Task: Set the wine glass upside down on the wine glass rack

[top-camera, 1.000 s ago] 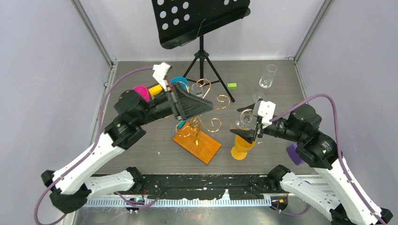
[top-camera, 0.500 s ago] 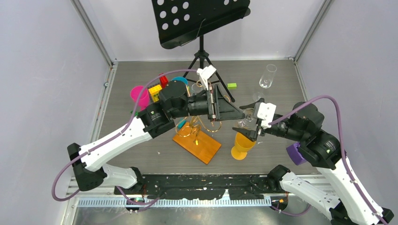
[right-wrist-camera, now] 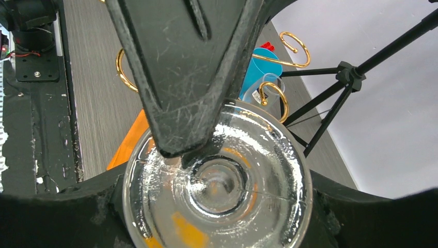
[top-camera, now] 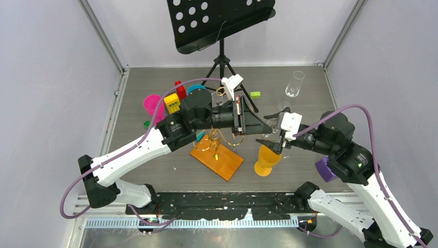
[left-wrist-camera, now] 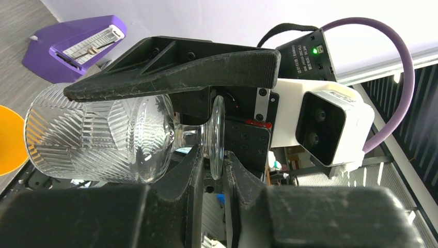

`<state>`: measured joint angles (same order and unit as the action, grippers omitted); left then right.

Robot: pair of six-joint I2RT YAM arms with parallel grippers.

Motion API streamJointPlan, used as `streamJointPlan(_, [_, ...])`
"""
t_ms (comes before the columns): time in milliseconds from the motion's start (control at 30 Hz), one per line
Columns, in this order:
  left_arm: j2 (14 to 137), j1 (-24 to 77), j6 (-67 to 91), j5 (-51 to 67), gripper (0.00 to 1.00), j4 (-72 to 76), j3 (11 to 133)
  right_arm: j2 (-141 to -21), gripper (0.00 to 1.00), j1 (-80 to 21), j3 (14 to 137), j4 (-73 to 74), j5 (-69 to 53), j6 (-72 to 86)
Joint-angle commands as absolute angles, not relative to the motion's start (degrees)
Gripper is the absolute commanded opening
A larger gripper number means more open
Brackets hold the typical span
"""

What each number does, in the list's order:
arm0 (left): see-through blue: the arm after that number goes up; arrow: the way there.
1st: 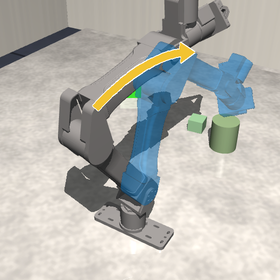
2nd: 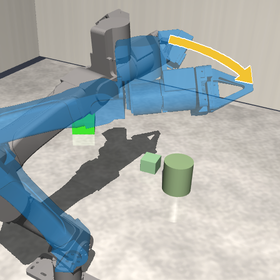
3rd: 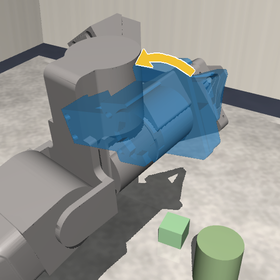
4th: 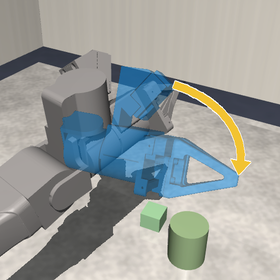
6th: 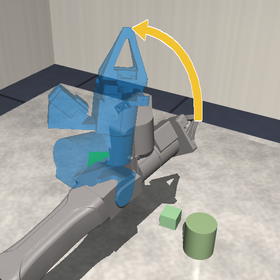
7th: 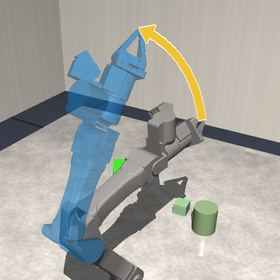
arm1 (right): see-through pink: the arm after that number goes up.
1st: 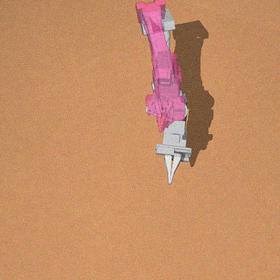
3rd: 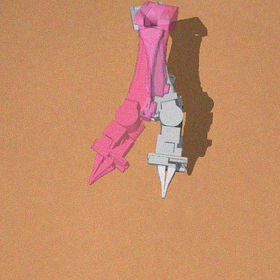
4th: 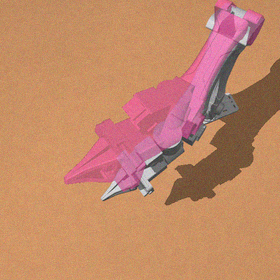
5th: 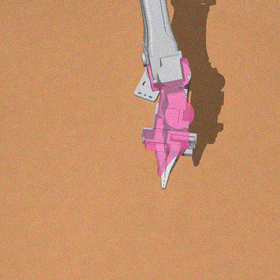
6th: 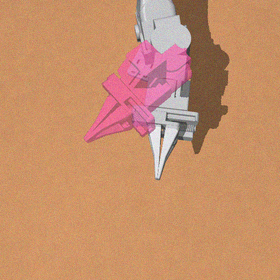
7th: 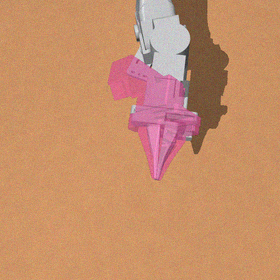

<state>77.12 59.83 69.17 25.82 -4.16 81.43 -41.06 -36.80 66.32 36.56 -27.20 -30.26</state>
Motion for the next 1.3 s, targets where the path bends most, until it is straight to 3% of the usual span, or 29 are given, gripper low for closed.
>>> streamJointPlan(0, [76.73, 60.46, 70.52, 23.13, 0.16, -3.12, 82.71, -41.59, 0.05, -37.1, 68.3, 30.65, -25.76, -30.58])
streamJointPlan(233, [74.72, 61.03, 73.2, 16.75, 0.08, -1.44, 80.26, -41.91, 0.05, -37.09, 67.24, 28.19, -24.08, -29.85])
streamJointPlan(400, [73.85, 61.37, 74.88, 13.34, 0.07, -0.33, 78.91, -41.96, 0.05, -37.17, 66.73, 27.51, -23.67, -29.67])
streamJointPlan(900, [73.91, 63.01, 74.73, 5.99, 0.22, 1.17, 79.66, -41.73, 0.05, -37.33, 65.39, 24.64, -23.73, -27.98])
streamJointPlan(1200, [75.44, 63.37, 74.83, 8.42, 0.0, 1.34, 80.42, -41.85, 0.05, -37.42, 65.4, 24.41, -23.25, -27.88])
streamJointPlan(1267, [75.41, 63.32, 74.73, 8.48, 0.0, 1.23, 80.52, -41.79, 0.05, -37.44, 65.21, 24.18, -23.25, -27.68])
